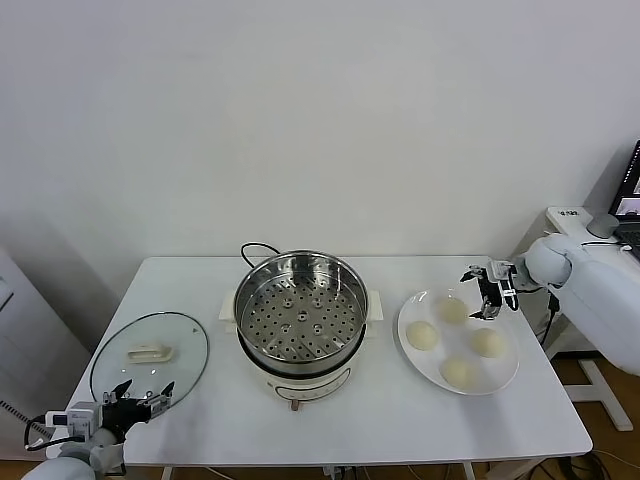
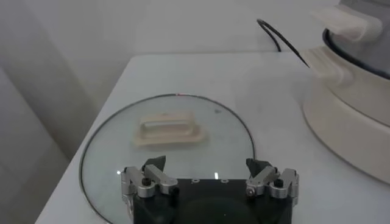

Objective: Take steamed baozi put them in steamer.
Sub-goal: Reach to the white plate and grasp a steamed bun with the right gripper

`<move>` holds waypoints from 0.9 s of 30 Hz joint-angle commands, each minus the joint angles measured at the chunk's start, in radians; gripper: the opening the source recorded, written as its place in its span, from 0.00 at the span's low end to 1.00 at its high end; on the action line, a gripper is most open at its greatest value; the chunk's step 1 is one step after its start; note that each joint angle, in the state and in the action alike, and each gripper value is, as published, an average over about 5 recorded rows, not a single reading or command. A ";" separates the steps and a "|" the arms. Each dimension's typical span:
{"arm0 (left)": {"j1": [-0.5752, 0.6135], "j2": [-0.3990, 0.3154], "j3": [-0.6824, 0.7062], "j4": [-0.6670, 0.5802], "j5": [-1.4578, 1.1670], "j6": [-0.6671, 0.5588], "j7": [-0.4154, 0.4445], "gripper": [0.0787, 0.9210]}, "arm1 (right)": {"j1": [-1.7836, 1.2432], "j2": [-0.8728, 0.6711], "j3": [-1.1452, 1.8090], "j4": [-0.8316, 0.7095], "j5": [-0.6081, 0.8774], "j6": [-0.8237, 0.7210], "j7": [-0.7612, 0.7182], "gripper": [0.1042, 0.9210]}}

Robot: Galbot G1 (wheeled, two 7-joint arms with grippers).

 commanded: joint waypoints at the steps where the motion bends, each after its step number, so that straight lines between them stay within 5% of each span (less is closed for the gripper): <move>1: 0.002 0.002 0.001 -0.002 0.000 0.001 0.001 0.88 | 0.011 0.094 -0.003 -0.127 -0.095 0.067 -0.002 0.88; 16: 0.006 0.007 0.008 -0.009 0.002 0.001 0.001 0.88 | -0.049 0.175 0.100 -0.216 -0.167 0.025 0.048 0.86; 27: 0.011 0.006 0.010 -0.015 0.003 0.002 0.001 0.88 | -0.055 0.190 0.132 -0.243 -0.153 0.003 0.027 0.61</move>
